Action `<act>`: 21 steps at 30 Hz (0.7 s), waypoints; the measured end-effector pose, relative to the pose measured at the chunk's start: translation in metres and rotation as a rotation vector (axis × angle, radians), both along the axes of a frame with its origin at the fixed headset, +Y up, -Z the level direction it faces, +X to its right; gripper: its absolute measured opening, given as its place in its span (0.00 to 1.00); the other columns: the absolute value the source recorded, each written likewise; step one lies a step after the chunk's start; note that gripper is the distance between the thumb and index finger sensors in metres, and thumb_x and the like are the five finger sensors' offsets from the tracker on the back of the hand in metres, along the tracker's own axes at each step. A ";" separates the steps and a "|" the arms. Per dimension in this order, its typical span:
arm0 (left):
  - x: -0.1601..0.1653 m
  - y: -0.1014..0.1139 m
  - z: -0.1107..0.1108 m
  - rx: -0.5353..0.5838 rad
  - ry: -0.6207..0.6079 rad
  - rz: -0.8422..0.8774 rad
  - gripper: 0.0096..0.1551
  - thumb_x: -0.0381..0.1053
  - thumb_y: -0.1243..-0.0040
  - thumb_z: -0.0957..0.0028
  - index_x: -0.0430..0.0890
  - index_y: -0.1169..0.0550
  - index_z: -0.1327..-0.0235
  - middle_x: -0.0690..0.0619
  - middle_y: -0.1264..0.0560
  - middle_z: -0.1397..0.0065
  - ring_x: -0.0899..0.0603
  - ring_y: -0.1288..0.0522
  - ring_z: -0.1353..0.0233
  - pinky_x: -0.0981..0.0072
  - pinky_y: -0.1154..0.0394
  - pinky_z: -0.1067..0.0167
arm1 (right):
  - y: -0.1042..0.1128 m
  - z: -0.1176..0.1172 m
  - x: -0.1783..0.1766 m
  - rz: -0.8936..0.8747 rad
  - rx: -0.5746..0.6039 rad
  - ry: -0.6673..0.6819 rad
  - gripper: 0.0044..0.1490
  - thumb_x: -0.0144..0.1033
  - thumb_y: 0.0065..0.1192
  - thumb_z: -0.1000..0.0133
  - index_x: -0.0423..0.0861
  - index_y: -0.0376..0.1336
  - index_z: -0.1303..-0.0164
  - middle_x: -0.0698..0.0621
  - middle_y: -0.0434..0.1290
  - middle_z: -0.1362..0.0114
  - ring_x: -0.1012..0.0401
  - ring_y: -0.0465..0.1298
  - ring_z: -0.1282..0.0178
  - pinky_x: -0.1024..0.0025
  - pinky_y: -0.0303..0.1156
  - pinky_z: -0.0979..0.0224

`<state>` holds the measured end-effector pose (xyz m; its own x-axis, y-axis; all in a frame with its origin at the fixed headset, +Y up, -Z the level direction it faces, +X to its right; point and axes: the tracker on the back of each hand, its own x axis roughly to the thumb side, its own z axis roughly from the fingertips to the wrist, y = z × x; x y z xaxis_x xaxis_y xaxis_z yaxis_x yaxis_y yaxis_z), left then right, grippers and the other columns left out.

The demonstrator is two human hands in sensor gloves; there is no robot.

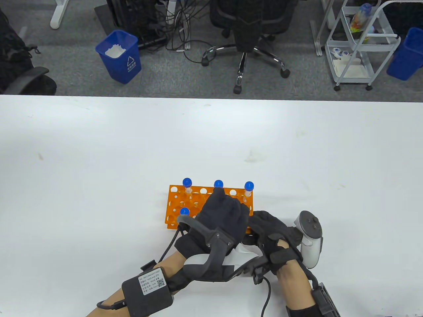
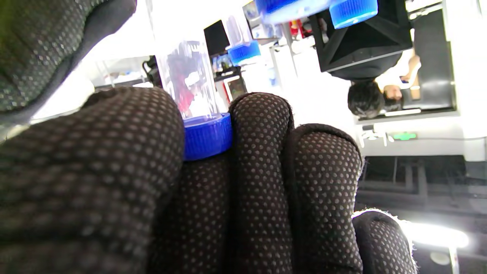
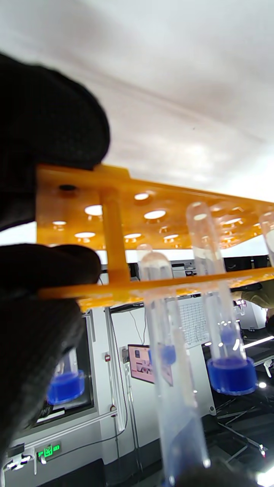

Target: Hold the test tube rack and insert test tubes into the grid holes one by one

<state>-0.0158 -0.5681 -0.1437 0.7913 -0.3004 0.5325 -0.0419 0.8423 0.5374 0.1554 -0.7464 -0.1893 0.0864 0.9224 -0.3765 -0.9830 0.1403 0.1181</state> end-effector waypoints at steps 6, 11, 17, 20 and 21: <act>0.008 -0.006 0.005 0.042 0.043 -0.091 0.25 0.61 0.12 0.79 0.54 0.06 0.68 0.38 0.10 0.47 0.42 0.17 0.37 0.43 0.30 0.33 | 0.001 0.001 -0.001 -0.007 0.009 0.009 0.26 0.40 0.64 0.50 0.37 0.69 0.48 0.23 0.58 0.26 0.30 0.70 0.38 0.40 0.78 0.46; 0.012 -0.009 0.008 0.083 0.060 -0.152 0.28 0.62 0.13 0.79 0.49 0.05 0.68 0.39 0.16 0.35 0.39 0.23 0.29 0.42 0.32 0.31 | 0.001 0.001 0.000 -0.018 0.014 0.009 0.26 0.40 0.64 0.49 0.37 0.69 0.48 0.23 0.58 0.26 0.30 0.70 0.38 0.40 0.78 0.46; 0.018 -0.013 0.013 0.117 0.062 -0.215 0.28 0.61 0.13 0.77 0.50 0.05 0.65 0.37 0.22 0.29 0.36 0.27 0.25 0.40 0.34 0.29 | 0.002 0.001 0.000 -0.026 0.021 0.007 0.26 0.40 0.64 0.49 0.37 0.69 0.48 0.23 0.58 0.26 0.30 0.70 0.38 0.41 0.78 0.46; 0.021 -0.015 0.014 0.127 0.058 -0.244 0.27 0.61 0.13 0.77 0.51 0.05 0.65 0.36 0.24 0.27 0.34 0.28 0.25 0.39 0.34 0.29 | 0.002 0.001 0.000 -0.029 0.022 0.008 0.26 0.40 0.64 0.50 0.37 0.69 0.48 0.23 0.58 0.26 0.30 0.70 0.38 0.41 0.78 0.46; 0.021 -0.015 0.014 0.125 0.055 -0.244 0.27 0.61 0.13 0.77 0.51 0.05 0.65 0.36 0.24 0.27 0.33 0.28 0.25 0.38 0.34 0.29 | 0.002 0.001 0.000 -0.030 0.023 0.008 0.26 0.40 0.64 0.49 0.37 0.69 0.48 0.23 0.58 0.26 0.30 0.70 0.38 0.41 0.78 0.46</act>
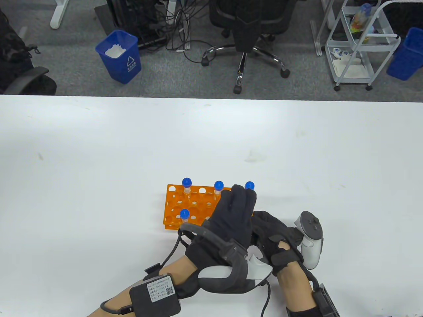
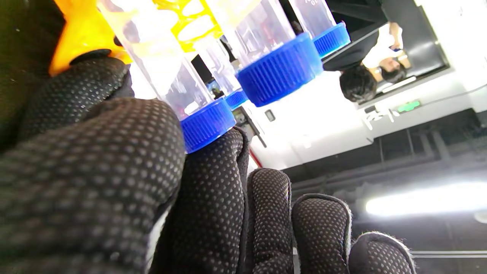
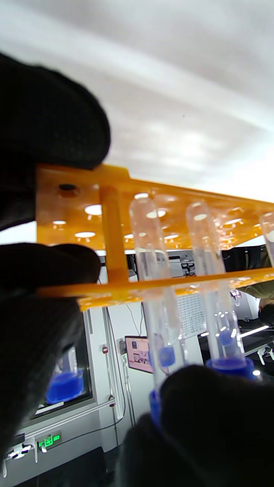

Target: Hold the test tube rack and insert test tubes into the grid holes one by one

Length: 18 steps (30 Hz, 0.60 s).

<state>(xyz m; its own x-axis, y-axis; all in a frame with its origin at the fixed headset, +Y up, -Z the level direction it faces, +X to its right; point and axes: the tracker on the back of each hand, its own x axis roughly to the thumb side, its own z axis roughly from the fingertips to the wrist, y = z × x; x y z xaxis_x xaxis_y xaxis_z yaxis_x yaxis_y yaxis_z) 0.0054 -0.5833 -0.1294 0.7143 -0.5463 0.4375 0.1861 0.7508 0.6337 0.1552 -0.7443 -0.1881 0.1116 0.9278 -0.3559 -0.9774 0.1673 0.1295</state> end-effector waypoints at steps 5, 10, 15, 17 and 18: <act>0.001 0.000 0.002 0.008 0.000 -0.013 0.27 0.61 0.13 0.76 0.51 0.06 0.64 0.37 0.24 0.26 0.30 0.27 0.26 0.36 0.34 0.30 | 0.001 0.000 0.000 -0.004 0.001 -0.001 0.26 0.40 0.64 0.49 0.36 0.69 0.48 0.22 0.58 0.26 0.30 0.70 0.38 0.41 0.78 0.46; 0.000 0.003 0.002 -0.077 -0.006 -0.012 0.30 0.65 0.18 0.73 0.52 0.07 0.60 0.34 0.26 0.26 0.29 0.26 0.26 0.37 0.32 0.30 | 0.001 0.001 0.000 -0.001 -0.007 -0.006 0.26 0.40 0.64 0.50 0.36 0.69 0.48 0.22 0.58 0.27 0.30 0.70 0.39 0.40 0.78 0.47; -0.012 0.022 0.002 -0.116 -0.001 0.062 0.38 0.73 0.30 0.68 0.54 0.11 0.48 0.36 0.28 0.23 0.30 0.27 0.24 0.38 0.33 0.29 | 0.001 0.001 0.001 -0.001 -0.014 -0.010 0.26 0.40 0.64 0.50 0.36 0.69 0.48 0.22 0.58 0.26 0.30 0.70 0.39 0.40 0.78 0.46; -0.022 0.039 0.003 -0.127 -0.009 0.150 0.39 0.74 0.32 0.67 0.56 0.13 0.45 0.36 0.29 0.22 0.30 0.28 0.24 0.37 0.33 0.28 | 0.001 0.001 0.001 -0.001 -0.017 -0.011 0.26 0.40 0.64 0.50 0.36 0.69 0.48 0.22 0.58 0.26 0.30 0.70 0.39 0.40 0.78 0.46; -0.030 0.050 0.005 -0.113 -0.014 0.208 0.39 0.73 0.34 0.66 0.56 0.14 0.43 0.37 0.29 0.22 0.30 0.27 0.24 0.37 0.33 0.29 | 0.001 0.001 0.001 0.000 -0.019 -0.011 0.26 0.40 0.64 0.50 0.36 0.69 0.48 0.22 0.58 0.26 0.30 0.70 0.39 0.40 0.78 0.46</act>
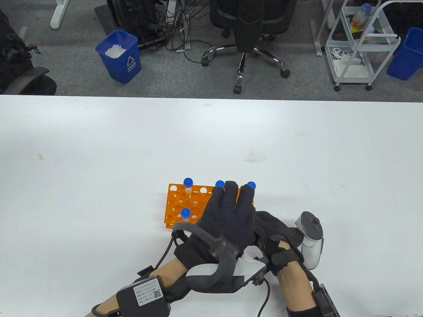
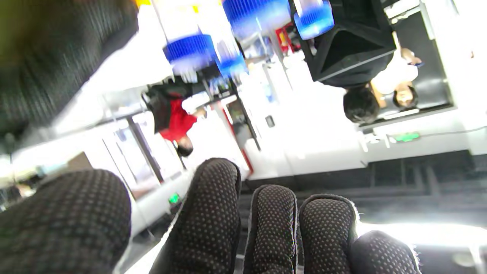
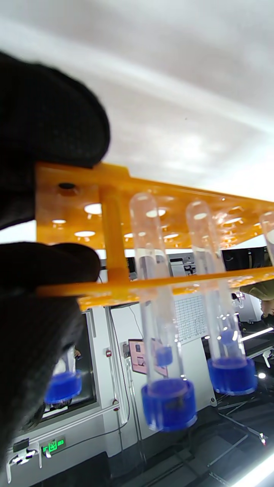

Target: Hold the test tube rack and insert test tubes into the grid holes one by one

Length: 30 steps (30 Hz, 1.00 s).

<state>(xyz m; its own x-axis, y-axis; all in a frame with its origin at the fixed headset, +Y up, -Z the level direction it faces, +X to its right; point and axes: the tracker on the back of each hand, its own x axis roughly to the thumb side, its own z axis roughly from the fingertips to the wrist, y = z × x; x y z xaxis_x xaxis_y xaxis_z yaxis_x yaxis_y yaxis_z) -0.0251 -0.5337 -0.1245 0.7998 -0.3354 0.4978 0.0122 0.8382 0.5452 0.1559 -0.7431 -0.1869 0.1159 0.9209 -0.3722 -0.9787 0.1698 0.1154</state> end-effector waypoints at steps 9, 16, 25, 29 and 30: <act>-0.094 0.042 0.010 0.150 0.089 0.303 0.37 0.72 0.36 0.61 0.55 0.16 0.42 0.39 0.26 0.25 0.34 0.21 0.30 0.41 0.27 0.33 | -0.004 -0.006 -0.002 0.023 -0.032 -0.010 0.26 0.40 0.63 0.49 0.36 0.69 0.48 0.22 0.58 0.26 0.30 0.70 0.38 0.40 0.78 0.46; -0.162 -0.001 0.015 0.106 0.217 0.290 0.37 0.71 0.36 0.61 0.55 0.16 0.41 0.39 0.27 0.24 0.35 0.22 0.28 0.40 0.28 0.32 | -0.012 -0.026 -0.004 0.057 -0.040 -0.050 0.26 0.40 0.63 0.50 0.36 0.69 0.48 0.22 0.58 0.26 0.30 0.70 0.38 0.40 0.78 0.45; -0.223 -0.061 -0.003 -0.026 0.359 0.343 0.37 0.71 0.37 0.61 0.55 0.17 0.40 0.40 0.29 0.23 0.34 0.24 0.27 0.39 0.29 0.31 | -0.026 -0.057 -0.019 0.104 -0.099 -0.084 0.26 0.39 0.63 0.50 0.36 0.69 0.49 0.22 0.58 0.26 0.30 0.70 0.37 0.40 0.78 0.44; -0.235 -0.076 -0.009 -0.070 0.381 0.358 0.37 0.71 0.37 0.61 0.55 0.17 0.40 0.40 0.29 0.23 0.34 0.24 0.27 0.39 0.29 0.31 | -0.034 -0.072 -0.029 0.119 -0.120 -0.091 0.26 0.38 0.64 0.50 0.35 0.69 0.49 0.20 0.59 0.26 0.29 0.70 0.37 0.39 0.78 0.45; -0.236 -0.077 -0.009 -0.075 0.386 0.353 0.37 0.71 0.37 0.61 0.55 0.17 0.40 0.40 0.30 0.23 0.34 0.24 0.27 0.39 0.29 0.31 | -0.036 -0.075 -0.031 0.127 -0.121 -0.094 0.26 0.38 0.64 0.50 0.35 0.69 0.49 0.20 0.59 0.27 0.29 0.70 0.37 0.39 0.78 0.44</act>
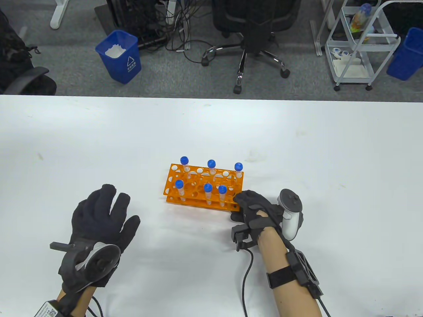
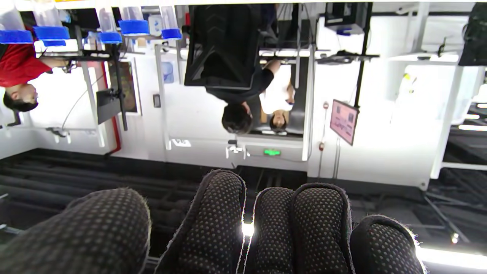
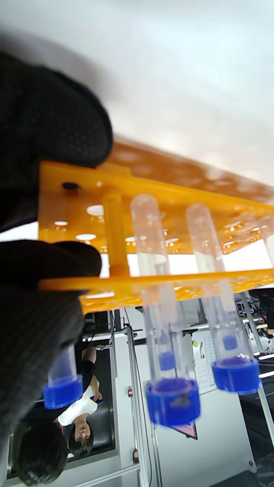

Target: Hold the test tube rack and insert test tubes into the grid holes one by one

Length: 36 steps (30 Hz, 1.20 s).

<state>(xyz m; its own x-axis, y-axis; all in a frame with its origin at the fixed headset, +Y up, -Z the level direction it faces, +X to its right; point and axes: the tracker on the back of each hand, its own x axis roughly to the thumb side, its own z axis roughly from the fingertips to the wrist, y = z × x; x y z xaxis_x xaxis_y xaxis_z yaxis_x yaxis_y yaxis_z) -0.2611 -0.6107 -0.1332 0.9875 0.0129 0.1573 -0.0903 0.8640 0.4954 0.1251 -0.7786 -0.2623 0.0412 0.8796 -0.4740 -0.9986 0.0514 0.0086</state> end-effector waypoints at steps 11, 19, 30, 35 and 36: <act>-0.008 -0.009 0.008 -0.022 0.016 0.004 0.37 0.71 0.37 0.61 0.55 0.17 0.41 0.40 0.30 0.23 0.34 0.24 0.27 0.39 0.29 0.31 | 0.002 -0.021 -0.011 0.096 -0.012 0.032 0.26 0.38 0.62 0.50 0.36 0.68 0.49 0.21 0.60 0.26 0.27 0.70 0.39 0.37 0.76 0.42; -0.006 -0.015 0.007 -0.050 0.016 -0.005 0.37 0.71 0.37 0.61 0.55 0.17 0.41 0.40 0.30 0.23 0.34 0.24 0.27 0.39 0.29 0.31 | 0.023 -0.027 -0.009 0.384 -0.012 0.014 0.27 0.38 0.57 0.49 0.36 0.67 0.46 0.25 0.58 0.24 0.28 0.67 0.36 0.36 0.72 0.39; 0.001 -0.019 0.005 -0.069 0.010 -0.048 0.37 0.71 0.37 0.61 0.55 0.17 0.41 0.40 0.30 0.23 0.34 0.24 0.27 0.39 0.29 0.31 | 0.021 -0.024 0.004 0.475 -0.041 -0.004 0.33 0.40 0.58 0.49 0.35 0.63 0.38 0.26 0.59 0.26 0.31 0.69 0.38 0.40 0.73 0.41; 0.006 -0.020 0.006 -0.073 -0.004 -0.051 0.37 0.71 0.37 0.61 0.55 0.17 0.41 0.41 0.30 0.23 0.34 0.24 0.27 0.39 0.29 0.31 | 0.028 -0.011 0.022 0.451 0.016 -0.068 0.37 0.42 0.57 0.48 0.34 0.59 0.33 0.25 0.58 0.25 0.30 0.68 0.37 0.39 0.73 0.42; 0.007 -0.019 0.007 -0.070 -0.009 -0.048 0.37 0.71 0.37 0.61 0.55 0.17 0.41 0.41 0.30 0.22 0.34 0.24 0.27 0.39 0.29 0.31 | 0.030 -0.008 0.025 0.452 0.039 -0.077 0.37 0.41 0.57 0.48 0.34 0.59 0.33 0.26 0.58 0.25 0.31 0.68 0.37 0.38 0.73 0.42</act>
